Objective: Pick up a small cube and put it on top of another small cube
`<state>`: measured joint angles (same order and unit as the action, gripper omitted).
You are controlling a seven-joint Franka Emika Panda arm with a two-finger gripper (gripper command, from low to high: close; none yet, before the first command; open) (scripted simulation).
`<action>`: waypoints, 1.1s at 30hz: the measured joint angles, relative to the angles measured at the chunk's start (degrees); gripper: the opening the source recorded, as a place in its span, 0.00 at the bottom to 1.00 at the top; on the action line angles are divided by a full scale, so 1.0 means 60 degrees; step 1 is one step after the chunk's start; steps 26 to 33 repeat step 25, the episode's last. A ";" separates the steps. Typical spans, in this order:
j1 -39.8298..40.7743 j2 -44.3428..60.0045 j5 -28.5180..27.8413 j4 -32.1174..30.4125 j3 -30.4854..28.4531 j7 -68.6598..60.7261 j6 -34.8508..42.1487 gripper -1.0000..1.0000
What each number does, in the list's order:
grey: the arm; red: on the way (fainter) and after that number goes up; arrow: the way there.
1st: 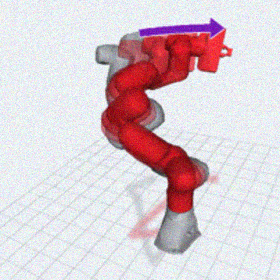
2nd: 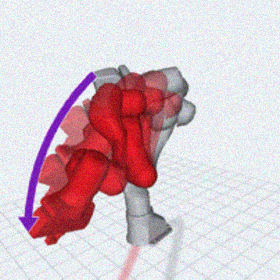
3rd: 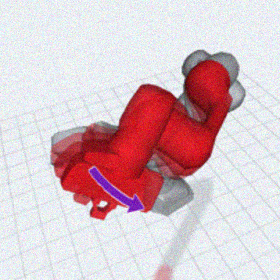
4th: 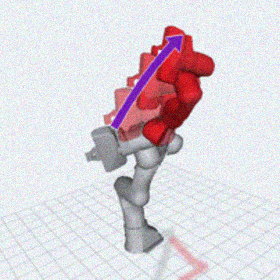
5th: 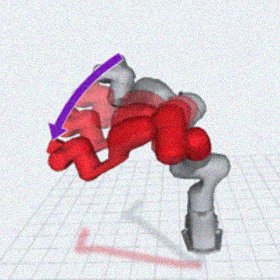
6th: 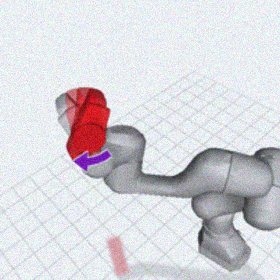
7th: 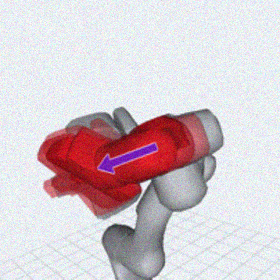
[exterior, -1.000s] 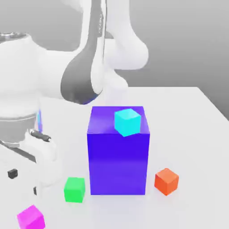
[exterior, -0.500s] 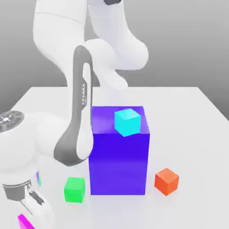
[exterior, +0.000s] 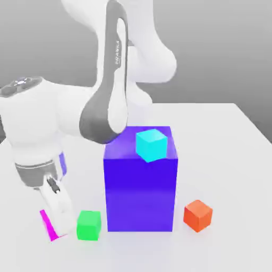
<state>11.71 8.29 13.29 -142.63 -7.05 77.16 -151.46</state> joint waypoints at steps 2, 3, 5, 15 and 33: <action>-0.0116 -0.0381 -0.0119 -0.0364 -0.0013 0.0755 -0.0024 0.00; -0.0170 -0.0567 -0.0219 -0.0547 -0.0015 0.1162 -0.0040 0.00; -0.0248 -0.0924 -0.0496 -0.0916 -0.0013 0.2032 -0.0077 0.00; -0.0195 -0.1554 -0.2312 -0.2226 0.0040 0.5839 -0.0635 0.00; -0.0047 0.0056 -0.1776 -0.2187 0.0332 0.5486 -0.2172 1.00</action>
